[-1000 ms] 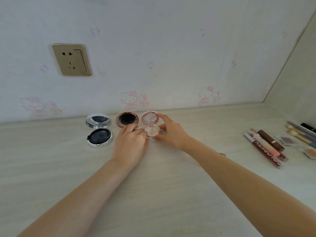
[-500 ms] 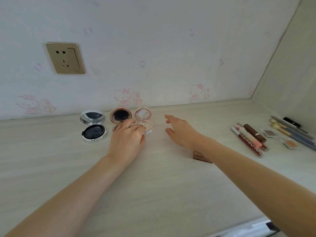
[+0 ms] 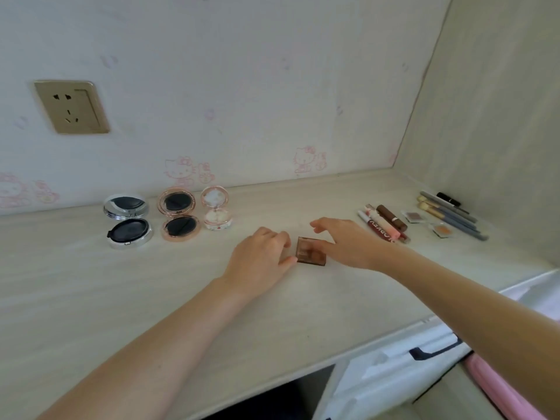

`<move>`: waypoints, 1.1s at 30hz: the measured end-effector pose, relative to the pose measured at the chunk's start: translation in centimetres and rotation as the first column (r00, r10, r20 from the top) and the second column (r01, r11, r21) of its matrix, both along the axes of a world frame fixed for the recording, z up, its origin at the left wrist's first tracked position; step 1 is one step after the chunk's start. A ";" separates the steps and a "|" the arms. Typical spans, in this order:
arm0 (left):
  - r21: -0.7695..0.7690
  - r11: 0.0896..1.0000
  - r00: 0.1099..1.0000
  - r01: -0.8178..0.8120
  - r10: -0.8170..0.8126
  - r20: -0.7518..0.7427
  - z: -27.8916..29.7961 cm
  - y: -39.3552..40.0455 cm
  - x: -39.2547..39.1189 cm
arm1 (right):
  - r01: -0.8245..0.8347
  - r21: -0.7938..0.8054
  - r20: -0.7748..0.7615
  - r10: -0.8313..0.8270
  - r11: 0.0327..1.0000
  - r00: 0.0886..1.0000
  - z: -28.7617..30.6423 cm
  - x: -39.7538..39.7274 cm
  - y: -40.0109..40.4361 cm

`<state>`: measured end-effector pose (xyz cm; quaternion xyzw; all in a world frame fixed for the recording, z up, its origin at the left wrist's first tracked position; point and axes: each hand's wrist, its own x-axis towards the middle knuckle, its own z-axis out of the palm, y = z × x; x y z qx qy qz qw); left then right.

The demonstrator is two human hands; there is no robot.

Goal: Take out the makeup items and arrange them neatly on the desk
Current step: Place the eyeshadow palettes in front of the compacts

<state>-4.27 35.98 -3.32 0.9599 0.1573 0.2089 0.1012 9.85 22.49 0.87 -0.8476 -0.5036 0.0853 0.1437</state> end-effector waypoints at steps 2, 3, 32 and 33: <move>-0.043 0.999 0.999 0.024 -0.026 -0.038 -0.3 -0.5 0.7 | 0.000 -0.029 -0.017 -0.001 1.000 1.000 -0.1 0.0 -0.7; -0.067 0.997 0.997 0.039 -0.043 -0.058 -0.5 -0.6 1.0 | 0.001 -0.044 -0.023 -0.002 0.999 1.000 -0.2 0.0 -1.0; -0.719 0.682 0.982 0.134 0.005 0.187 0.2 1.2 -0.9 | -0.130 0.077 0.045 0.126 0.989 0.991 0.1 -1.8 0.1; -0.802 0.581 0.979 0.140 0.040 0.200 0.6 1.4 -1.5 | -0.142 0.096 0.045 0.138 0.985 0.989 0.2 -2.2 0.3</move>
